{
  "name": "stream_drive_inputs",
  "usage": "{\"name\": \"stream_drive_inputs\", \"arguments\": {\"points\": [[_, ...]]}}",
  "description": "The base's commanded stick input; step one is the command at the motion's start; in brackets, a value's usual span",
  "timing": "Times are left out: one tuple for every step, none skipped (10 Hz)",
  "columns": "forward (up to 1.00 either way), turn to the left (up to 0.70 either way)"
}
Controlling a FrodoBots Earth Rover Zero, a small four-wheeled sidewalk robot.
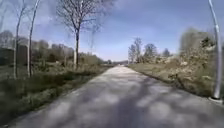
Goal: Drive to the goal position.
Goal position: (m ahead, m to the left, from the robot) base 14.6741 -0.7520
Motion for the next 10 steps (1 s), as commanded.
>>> {"name": "stream_drive_inputs", "arguments": {"points": [[0.85,0.0],[0.85,0.0],[0.85,0.0],[0.85,0.0],[0.85,0.0],[0.85,0.0],[0.85,0.0],[0.85,0.0],[0.85,0.0],[0.85,0.0]]}}
